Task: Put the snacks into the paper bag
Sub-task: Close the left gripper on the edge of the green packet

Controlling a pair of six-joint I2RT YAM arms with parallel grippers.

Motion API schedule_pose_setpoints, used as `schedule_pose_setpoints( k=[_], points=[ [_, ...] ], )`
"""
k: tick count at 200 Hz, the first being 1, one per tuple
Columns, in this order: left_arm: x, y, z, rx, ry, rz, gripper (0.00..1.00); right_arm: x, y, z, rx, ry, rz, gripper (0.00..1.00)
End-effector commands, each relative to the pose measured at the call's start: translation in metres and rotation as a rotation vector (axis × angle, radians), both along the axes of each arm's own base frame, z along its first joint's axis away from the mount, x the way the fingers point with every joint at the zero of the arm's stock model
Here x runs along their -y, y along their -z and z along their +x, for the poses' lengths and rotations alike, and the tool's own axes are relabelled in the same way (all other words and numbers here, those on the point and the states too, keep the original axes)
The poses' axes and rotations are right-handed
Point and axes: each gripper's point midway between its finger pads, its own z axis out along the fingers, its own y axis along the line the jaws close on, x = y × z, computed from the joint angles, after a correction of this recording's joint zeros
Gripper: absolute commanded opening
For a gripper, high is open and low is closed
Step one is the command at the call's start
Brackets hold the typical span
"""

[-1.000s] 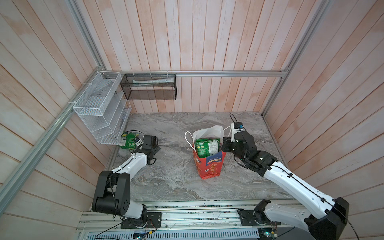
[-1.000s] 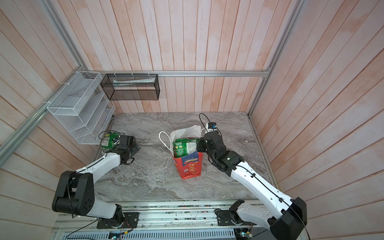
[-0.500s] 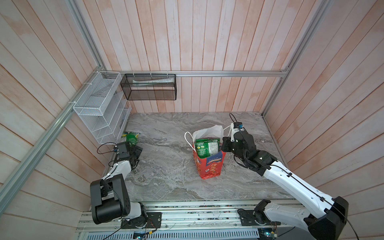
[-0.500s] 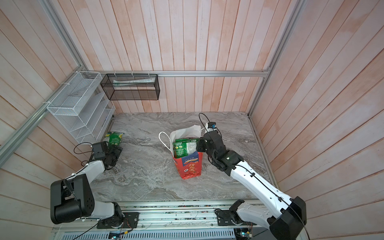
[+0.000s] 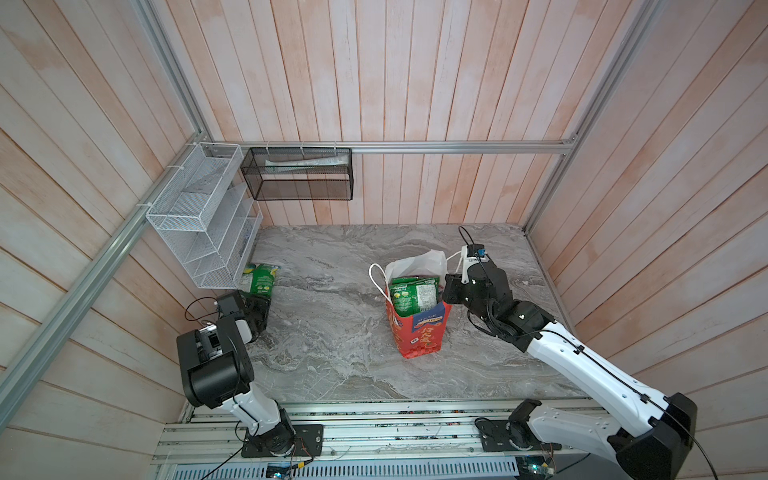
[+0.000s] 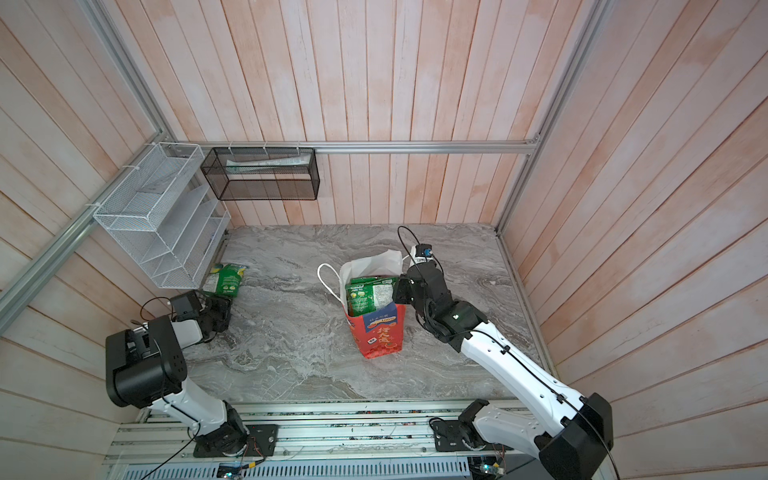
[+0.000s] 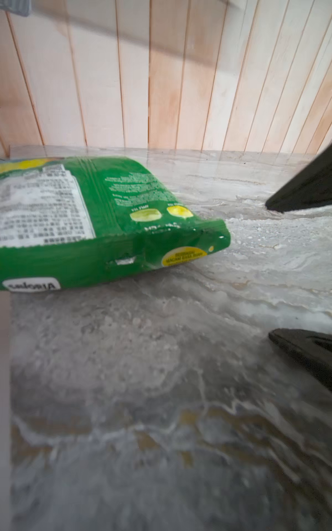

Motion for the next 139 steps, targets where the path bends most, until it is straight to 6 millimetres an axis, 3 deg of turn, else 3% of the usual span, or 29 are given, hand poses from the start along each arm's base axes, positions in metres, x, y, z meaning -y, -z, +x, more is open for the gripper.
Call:
schedule_pose_setpoints(
  k=[1, 45, 81, 124, 139],
  points=[
    [-0.002, 0.014, 0.006, 0.011, -0.002, -0.052, 0.66, -0.003, -0.003, 0.002, 0.008, -0.009, -0.012, 0.00],
    [-0.011, 0.032, 0.010, 0.011, -0.042, -0.097, 0.64, -0.005, 0.000, 0.003, 0.000, -0.013, -0.014, 0.00],
    [-0.013, 0.039, 0.019, 0.020, -0.041, -0.136, 0.56, -0.006, 0.000, 0.003, -0.001, -0.018, -0.011, 0.00],
    [-0.020, 0.041, 0.020, 0.010, -0.054, -0.152, 0.41, -0.006, -0.002, 0.002, 0.004, -0.019, -0.004, 0.00],
    [-0.020, 0.041, 0.022, 0.036, -0.033, -0.185, 0.26, -0.005, -0.004, 0.001, 0.006, -0.020, -0.003, 0.00]
  ],
)
